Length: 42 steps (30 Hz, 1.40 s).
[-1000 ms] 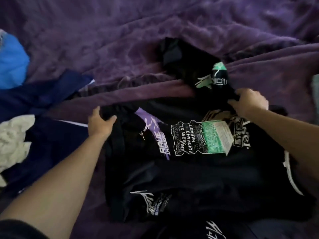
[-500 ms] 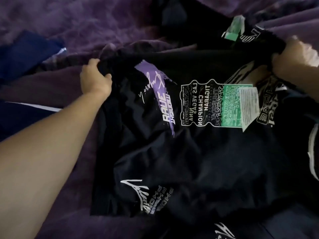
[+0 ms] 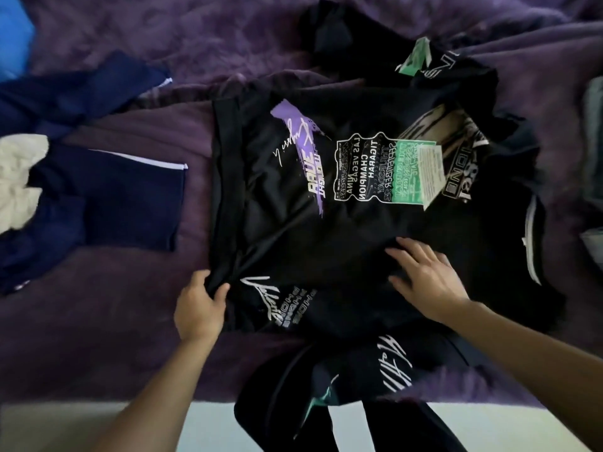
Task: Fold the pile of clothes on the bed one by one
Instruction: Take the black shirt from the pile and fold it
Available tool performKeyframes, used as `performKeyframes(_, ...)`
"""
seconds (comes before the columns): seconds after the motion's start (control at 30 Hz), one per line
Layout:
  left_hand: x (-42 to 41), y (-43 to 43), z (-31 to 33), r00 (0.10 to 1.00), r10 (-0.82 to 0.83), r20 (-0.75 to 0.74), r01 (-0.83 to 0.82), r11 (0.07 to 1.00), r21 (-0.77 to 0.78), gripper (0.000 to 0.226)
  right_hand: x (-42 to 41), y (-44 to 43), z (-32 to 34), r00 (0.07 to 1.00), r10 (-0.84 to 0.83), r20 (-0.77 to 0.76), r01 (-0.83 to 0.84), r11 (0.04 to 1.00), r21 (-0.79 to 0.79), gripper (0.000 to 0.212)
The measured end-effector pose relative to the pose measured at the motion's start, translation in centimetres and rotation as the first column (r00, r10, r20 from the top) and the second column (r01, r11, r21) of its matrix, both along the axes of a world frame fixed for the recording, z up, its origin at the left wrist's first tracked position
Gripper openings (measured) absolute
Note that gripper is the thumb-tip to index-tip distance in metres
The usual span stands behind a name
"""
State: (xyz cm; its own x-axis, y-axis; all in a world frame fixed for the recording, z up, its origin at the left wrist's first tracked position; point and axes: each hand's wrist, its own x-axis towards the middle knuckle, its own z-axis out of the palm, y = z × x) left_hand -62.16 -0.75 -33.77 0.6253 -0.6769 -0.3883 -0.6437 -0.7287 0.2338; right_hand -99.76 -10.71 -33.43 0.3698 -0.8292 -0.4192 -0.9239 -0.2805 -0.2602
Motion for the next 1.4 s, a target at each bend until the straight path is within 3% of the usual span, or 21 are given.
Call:
performKeyframes(0.1, 1.4, -0.2, 0.2, 0.996, 0.044, 0.084, -0.046, 0.999, 0.023, 0.033, -3.2, 2.1, -0.8, 0.983, -0.078, -0.167, 0.087, 0.995, 0.051, 0.062)
performKeyframes(0.17, 1.1, 0.6, 1.0, 0.996, -0.013, 0.086, 0.018, 0.998, -0.054, 0.023, -4.7, 2.5, -0.3, 0.965, -0.179, -0.189, 0.183, 0.983, 0.002, 0.061)
performKeyframes(0.23, -0.9, 2.7, 2.5, 0.982, -0.187, 0.04, 0.191, 0.967, -0.167, 0.012, -5.4, 3.3, 1.1, 0.953, -0.272, -0.131, 0.262, 0.961, -0.088, 0.053)
performKeyframes(0.33, -6.2, 8.1, 4.5, 0.882, -0.468, -0.051, 0.448, 0.868, -0.215, 0.034, -5.7, 6.6, 3.4, 0.969, -0.245, 0.026, 0.243, 0.932, -0.269, 0.026)
performKeyframes(0.4, -9.3, 11.6, 4.7, 0.778, -0.626, -0.053, 0.617, 0.777, -0.125, 0.043, -5.1, 9.7, 4.5, 0.987, -0.144, 0.073, 0.159, 0.949, -0.274, 0.024)
performKeyframes(0.5, -11.1, 14.9, 3.3, 0.676, -0.737, -0.008, 0.726, 0.663, 0.182, 0.064, -4.2, 13.5, 4.1, 0.996, -0.05, -0.069, 0.046, 0.998, -0.046, 0.057)
performKeyframes(0.57, -10.9, 15.2, 2.2, 0.668, -0.744, 0.03, 0.718, 0.654, 0.238, 0.05, -4.5, 14.7, 3.2, 0.979, -0.07, -0.192, 0.078, 0.996, 0.035, 0.045)
performKeyframes(0.63, -10.6, 14.9, 2.1, 0.665, -0.747, 0.02, 0.723, 0.65, 0.236, 0.04, -5.2, 15.6, 3.0, 0.978, -0.137, -0.156, 0.139, 0.99, 0.002, 0.025)
performKeyframes(0.73, -9.5, 14.5, 3.7, 0.699, -0.712, -0.069, 0.711, 0.68, 0.179, 0.036, -6.9, 16.9, 4.1, 0.983, -0.18, -0.046, 0.179, 0.983, -0.033, 0.011)
performKeyframes(0.83, -6.8, 13.6, 6.4, 0.781, -0.617, -0.099, 0.624, 0.766, 0.152, 0.029, -8.6, 16.9, 6.4, 0.954, -0.299, -0.013, 0.299, 0.954, -0.014, 0.026)
performKeyframes(0.9, -4.8, 11.6, 8.2, 0.872, -0.438, -0.217, 0.464, 0.882, 0.081, 0.03, -8.6, 15.0, 7.5, 0.92, -0.391, -0.029, 0.391, 0.92, 0.009, 0.033)
performKeyframes(0.97, -2.7, 8.2, 9.4, 0.869, -0.278, -0.409, 0.319, 0.947, 0.035, 0.035, -8.2, 11.7, 7.8, 0.903, -0.43, -0.017, 0.43, 0.901, 0.052, 0.035)
performKeyframes(1.03, -0.9, 4.1, 9.6, 0.848, -0.231, -0.477, 0.28, 0.959, 0.033, 0.034, -7.4, 7.7, 7.6, 0.898, -0.44, 0.002, 0.439, 0.896, 0.066, 0.028)
performKeyframes(1.1, 0.3, 0.3, 8.7, 0.899, -0.224, -0.376, 0.255, 0.966, 0.035, 0.035, -6.9, 4.2, 7.3, 0.888, -0.459, -0.017, 0.459, 0.888, 0.036, 0.018)
performKeyframes(1.2, 0.7, -2.4, 7.2, 0.966, -0.256, 0.033, 0.251, 0.96, 0.122, 0.056, -6.4, 2.2, 7.0, 0.887, -0.462, -0.024, 0.456, 0.882, -0.118, 0.029)
performKeyframes(1.23, 0.0, -2.4, 6.8, 0.941, -0.31, 0.133, 0.296, 0.948, 0.117, 0.054, -6.2, 2.7, 7.1, 0.906, -0.422, 0.018, 0.417, 0.887, -0.2, 0.027)
performKeyframes(1.3, -2.1, -1.6, 5.7, 0.862, -0.483, 0.153, 0.48, 0.875, 0.058, 0.047, -5.5, 5.0, 6.6, 0.967, -0.224, 0.125, 0.253, 0.909, -0.33, 0.022)
performKeyframes(1.37, -4.6, 0.2, 4.1, 0.695, -0.711, 0.108, 0.709, 0.702, 0.066, 0.061, -4.9, 8.2, 5.4, 0.986, 0.021, 0.166, 0.033, 0.948, -0.316, 0.031)
performKeyframes(1.4, -5.7, 1.1, 3.4, 0.599, -0.794, 0.107, 0.786, 0.608, 0.113, 0.077, -4.7, 9.6, 4.4, 0.988, 0.102, 0.118, -0.073, 0.97, -0.233, 0.048)
